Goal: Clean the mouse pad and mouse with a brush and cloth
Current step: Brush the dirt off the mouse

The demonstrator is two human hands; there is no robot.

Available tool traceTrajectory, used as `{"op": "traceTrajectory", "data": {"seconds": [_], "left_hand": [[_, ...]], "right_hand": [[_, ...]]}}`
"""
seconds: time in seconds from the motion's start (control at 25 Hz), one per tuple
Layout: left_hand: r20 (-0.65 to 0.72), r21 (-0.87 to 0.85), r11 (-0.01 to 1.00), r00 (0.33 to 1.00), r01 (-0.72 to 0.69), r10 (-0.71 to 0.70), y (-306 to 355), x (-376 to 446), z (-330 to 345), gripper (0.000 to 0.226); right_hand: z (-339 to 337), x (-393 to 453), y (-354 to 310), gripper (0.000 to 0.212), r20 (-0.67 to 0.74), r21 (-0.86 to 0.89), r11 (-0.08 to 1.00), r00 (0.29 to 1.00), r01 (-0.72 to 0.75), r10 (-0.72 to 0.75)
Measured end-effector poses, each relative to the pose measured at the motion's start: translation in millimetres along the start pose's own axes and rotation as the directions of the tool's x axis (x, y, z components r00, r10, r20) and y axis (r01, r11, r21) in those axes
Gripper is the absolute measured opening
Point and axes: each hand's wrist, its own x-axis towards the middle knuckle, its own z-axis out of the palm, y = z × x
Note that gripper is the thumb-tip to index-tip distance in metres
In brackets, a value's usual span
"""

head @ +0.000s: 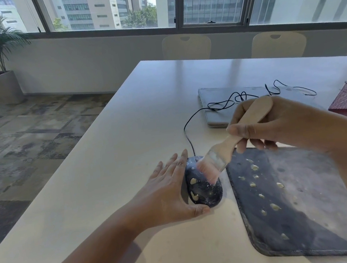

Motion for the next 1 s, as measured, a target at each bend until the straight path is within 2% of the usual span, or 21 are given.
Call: {"op": "traceTrajectory", "data": {"seconds": [0.08,0.2,0.28,0.4,0.48,0.72,0.92,1.0], "left_hand": [[0.006,0.002,1.0,1.0,0.001,-0.001,0,0,0,0.119],[0.006,0.0,1.0,1.0,-0.003,0.003,0,0,0,0.118],[0.006,-0.009,1.0,1.0,-0.005,0.005,0,0,0,0.117],[-0.003,-0.009,1.0,1.0,-0.004,0.004,-1,0,0,0.118],[-0.006,-0.006,1.0,1.0,0.004,-0.004,-1,0,0,0.119],[0.019,-0.024,1.0,1.0,0.002,-0.001,0,0,-2,0.118],[-0.002,-0.036,0.999,1.0,0.022,-0.022,2,-1,-2,0.12],[0.012,-0.029,0.999,1.0,0.019,-0.019,2,0,-2,0.119]], "right_hand": [[2,0,1,0.022,0.101,-0.027,1.0,0.995,-0.013,0.016],[-10,0,7,0.019,0.015,-0.066,0.997,0.999,-0.028,0.029],[-18,-3,8,0.02,0.024,-0.042,0.999,1.0,-0.008,0.009],[-17,-7,5,0.019,0.266,-0.066,0.998,0.964,0.017,0.001],[-10,-4,7,0.019,0.348,-0.092,0.995,0.937,0.045,-0.01],[-21,-4,12,0.017,0.194,-0.036,0.997,0.979,0.072,-0.063],[-16,-6,11,0.013,0.415,-0.168,0.978,0.909,0.12,-0.04],[-13,-3,12,0.014,0.384,-0.168,0.978,0.922,0.126,-0.053]]}}
